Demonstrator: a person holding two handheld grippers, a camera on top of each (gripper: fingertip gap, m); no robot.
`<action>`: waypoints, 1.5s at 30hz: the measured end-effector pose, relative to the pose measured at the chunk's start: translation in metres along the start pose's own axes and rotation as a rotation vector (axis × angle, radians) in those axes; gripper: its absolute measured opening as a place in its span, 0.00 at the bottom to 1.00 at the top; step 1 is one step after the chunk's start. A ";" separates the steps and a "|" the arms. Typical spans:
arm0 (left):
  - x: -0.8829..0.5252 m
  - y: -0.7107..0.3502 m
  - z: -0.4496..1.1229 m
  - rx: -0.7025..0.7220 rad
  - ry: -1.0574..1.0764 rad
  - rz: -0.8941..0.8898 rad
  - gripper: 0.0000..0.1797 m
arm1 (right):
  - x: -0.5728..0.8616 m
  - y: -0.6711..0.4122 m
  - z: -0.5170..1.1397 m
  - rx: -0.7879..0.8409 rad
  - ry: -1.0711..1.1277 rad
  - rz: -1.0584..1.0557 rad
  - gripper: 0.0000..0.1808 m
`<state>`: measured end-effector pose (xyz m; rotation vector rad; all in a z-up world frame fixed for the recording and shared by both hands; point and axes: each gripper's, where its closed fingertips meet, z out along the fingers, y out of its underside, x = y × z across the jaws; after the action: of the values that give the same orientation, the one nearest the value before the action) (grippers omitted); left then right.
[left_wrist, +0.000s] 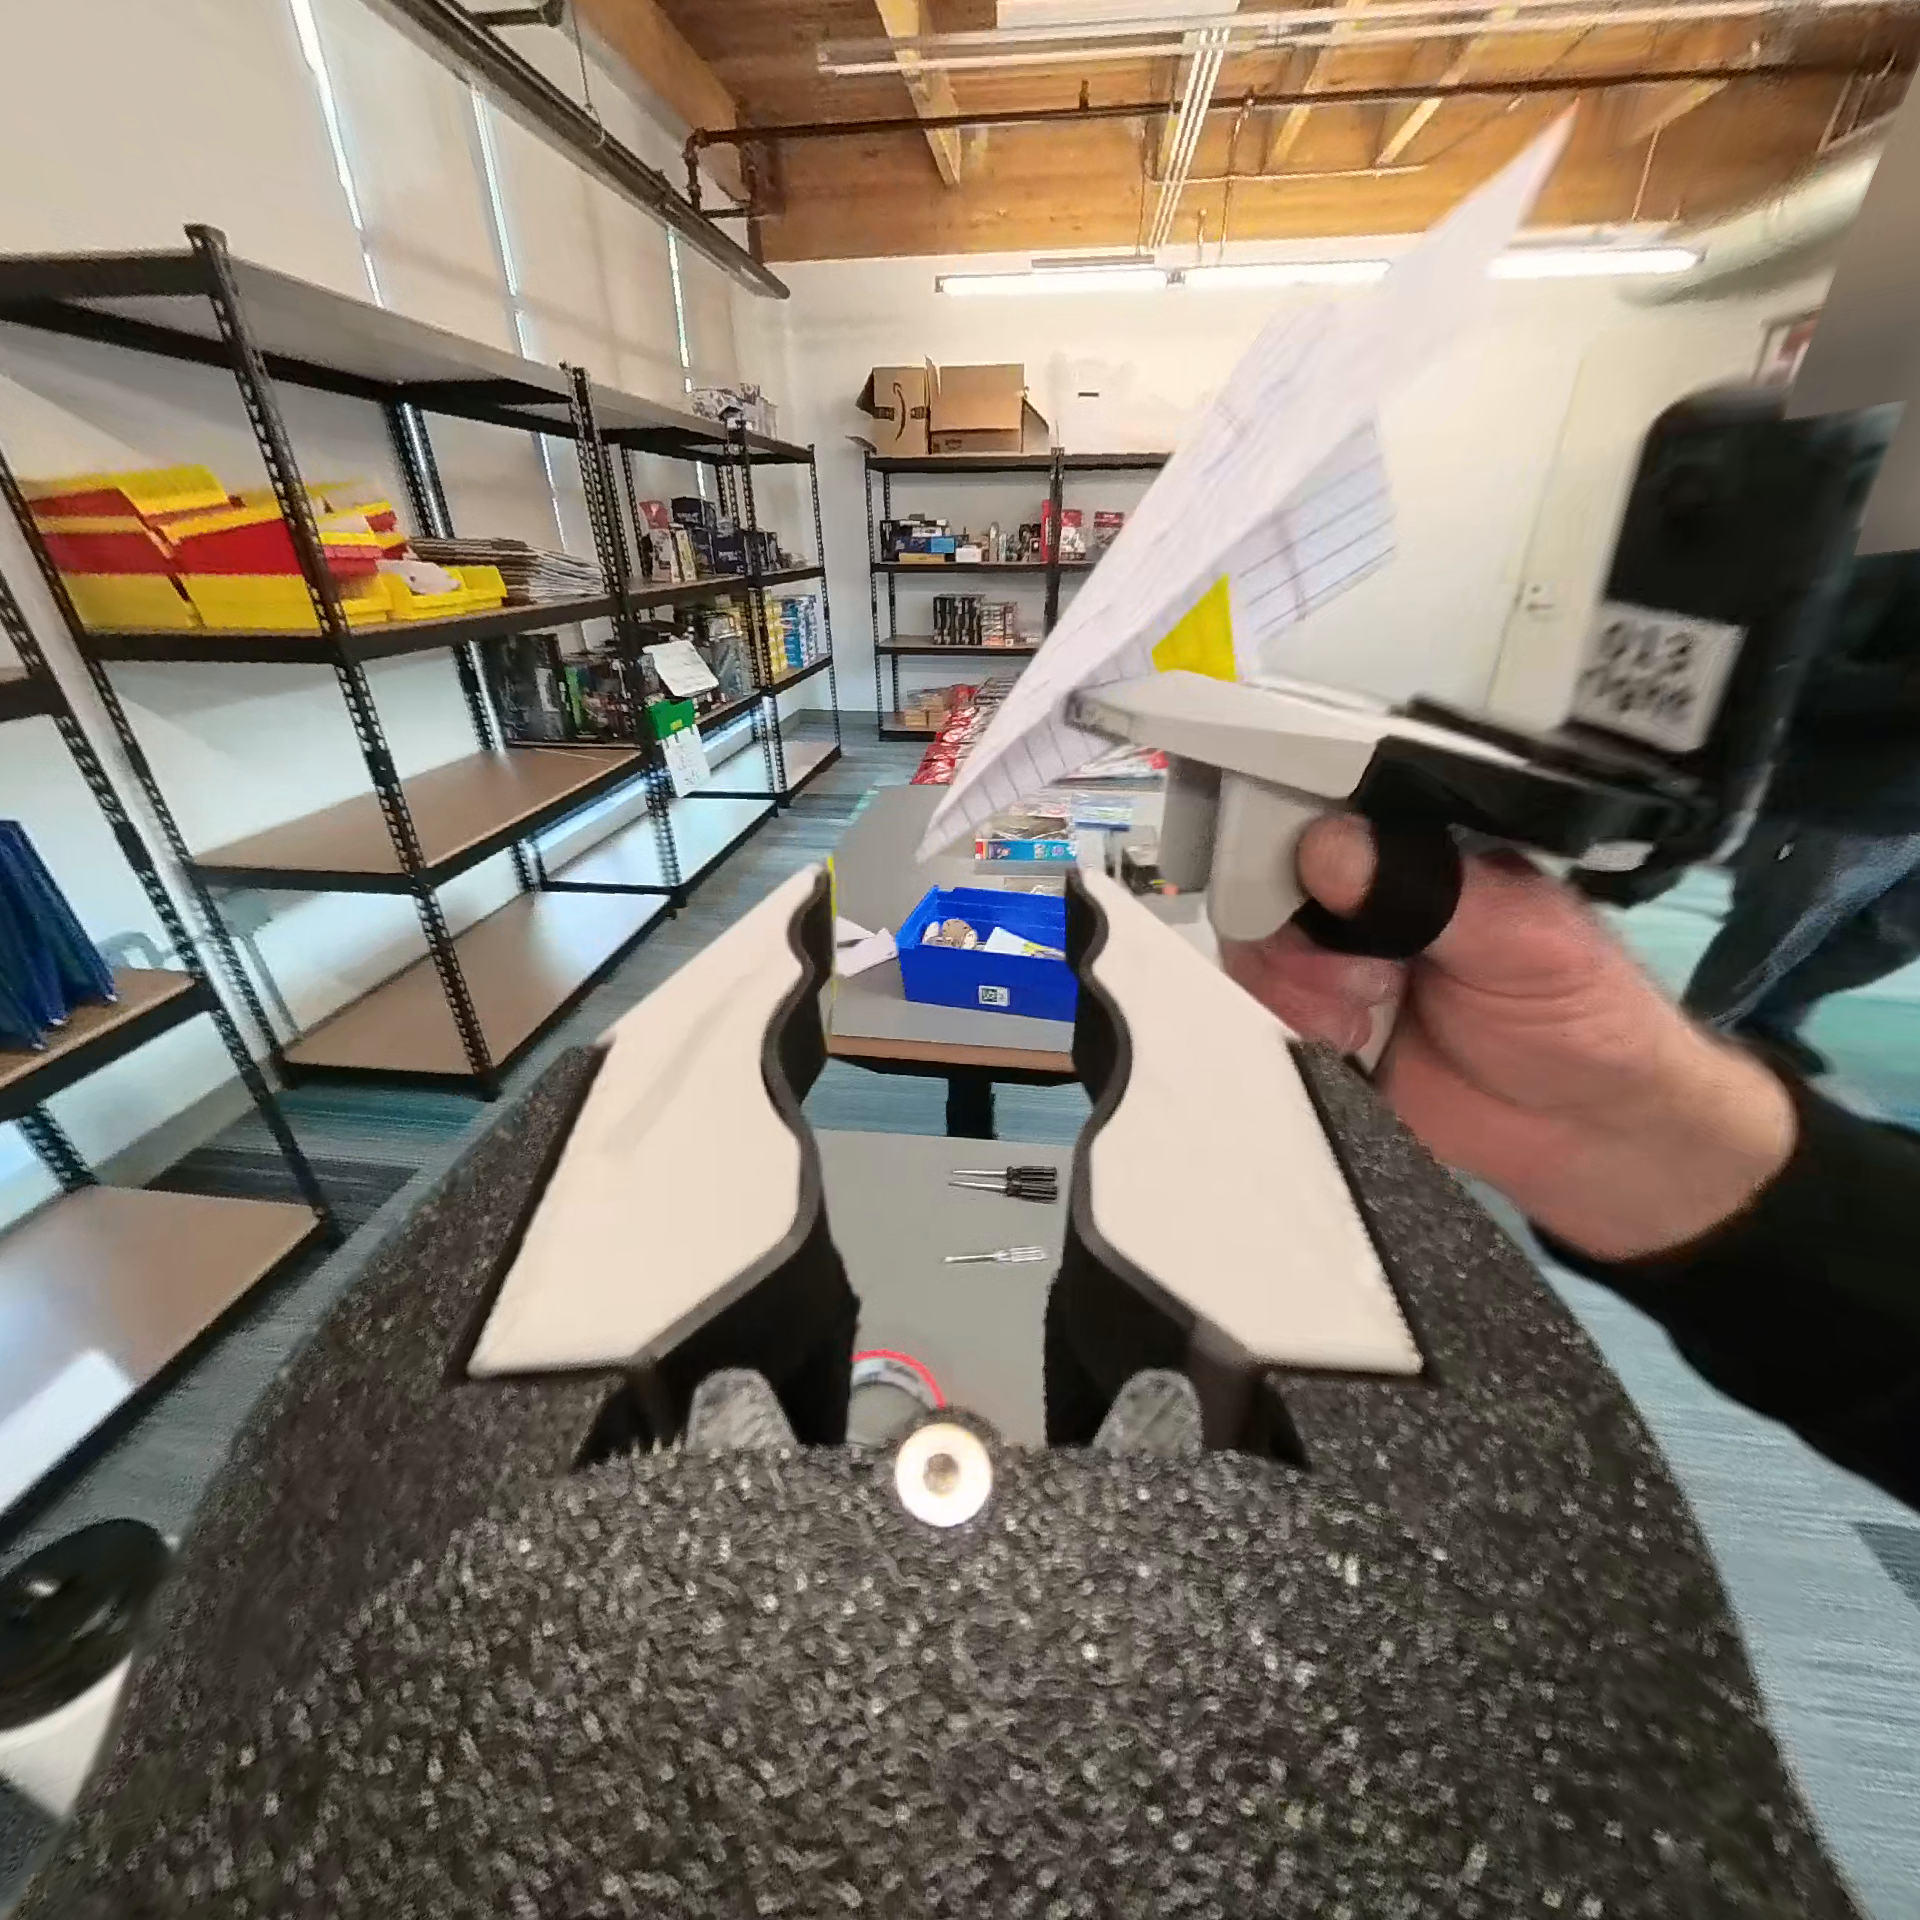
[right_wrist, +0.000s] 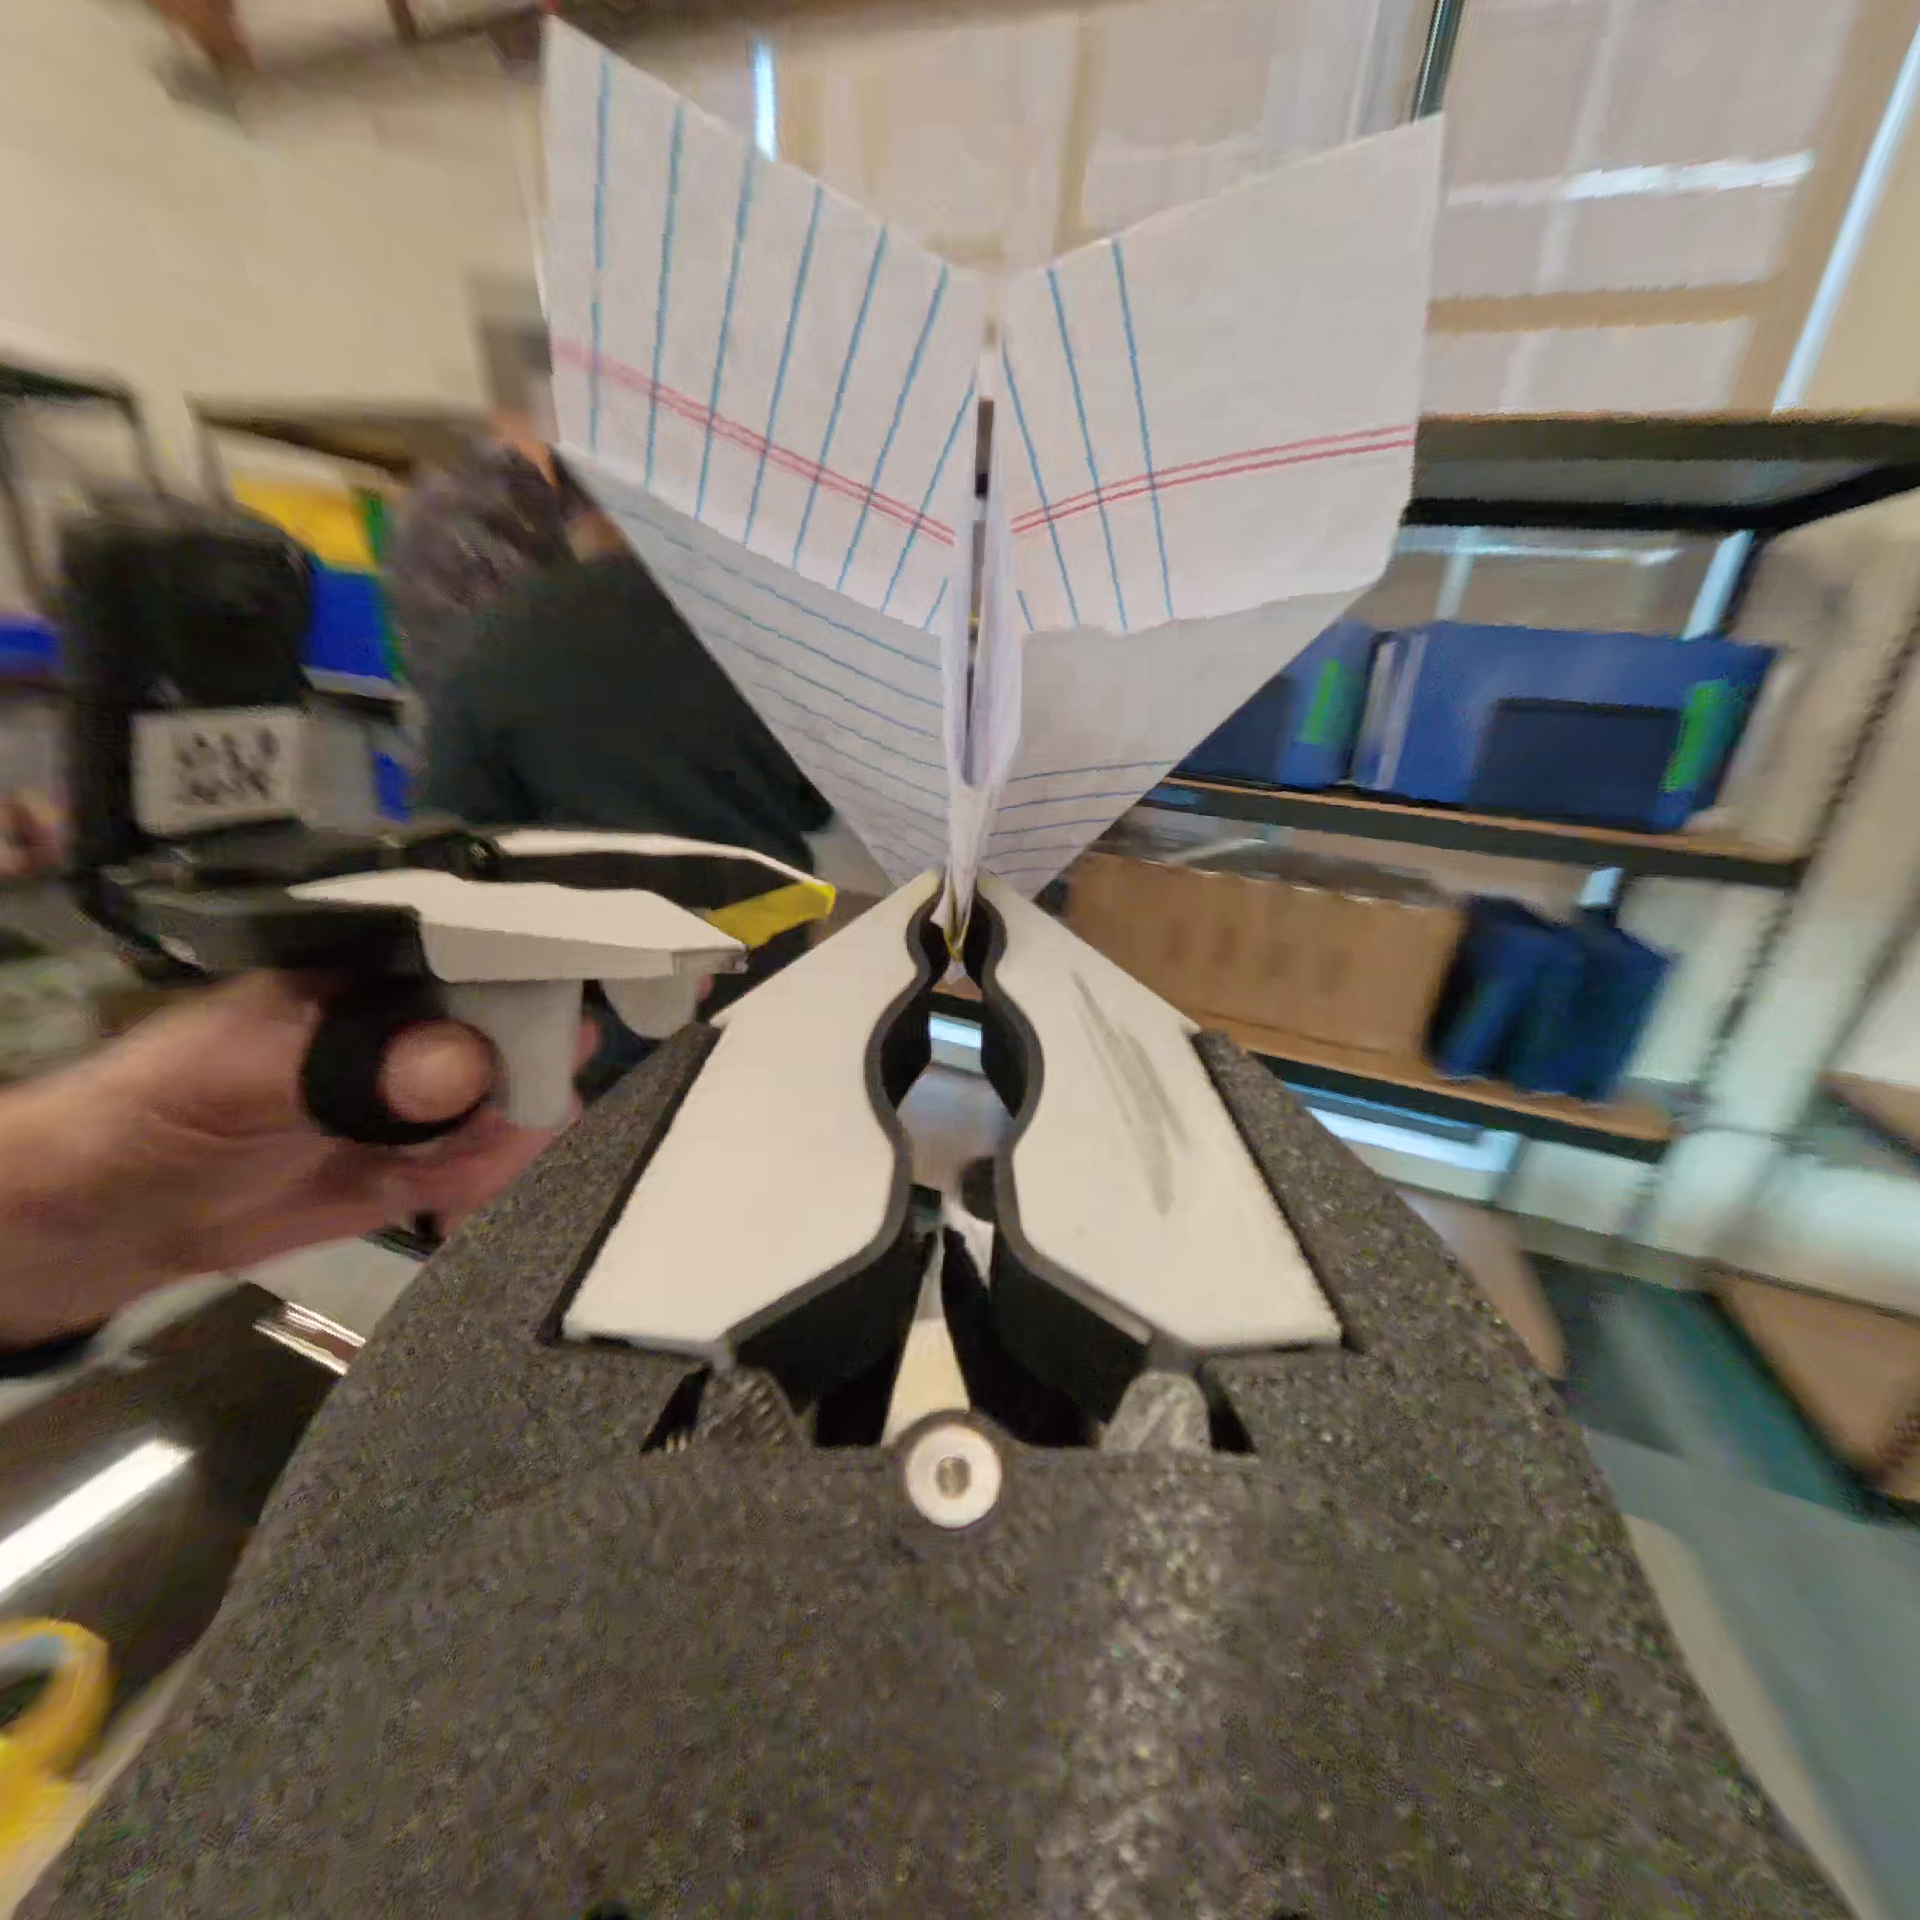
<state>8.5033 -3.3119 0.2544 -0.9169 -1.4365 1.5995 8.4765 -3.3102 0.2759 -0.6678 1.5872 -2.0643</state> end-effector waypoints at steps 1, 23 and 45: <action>-0.001 0.001 0.001 -0.005 -0.016 0.036 0.24 | -0.001 0.000 0.001 -0.033 0.029 -0.093 0.00; 0.008 -0.034 -0.018 0.113 -0.175 0.407 0.00 | -0.042 0.006 0.023 -0.170 0.163 -0.634 0.09; 0.026 -0.037 -0.077 0.075 -0.014 0.302 0.24 | -0.107 -0.032 0.004 0.161 -0.294 0.027 0.00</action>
<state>8.5644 -3.2533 0.2832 -1.1206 -1.2832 1.8690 8.5610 -3.2404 0.2966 -0.8410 1.2454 -1.9443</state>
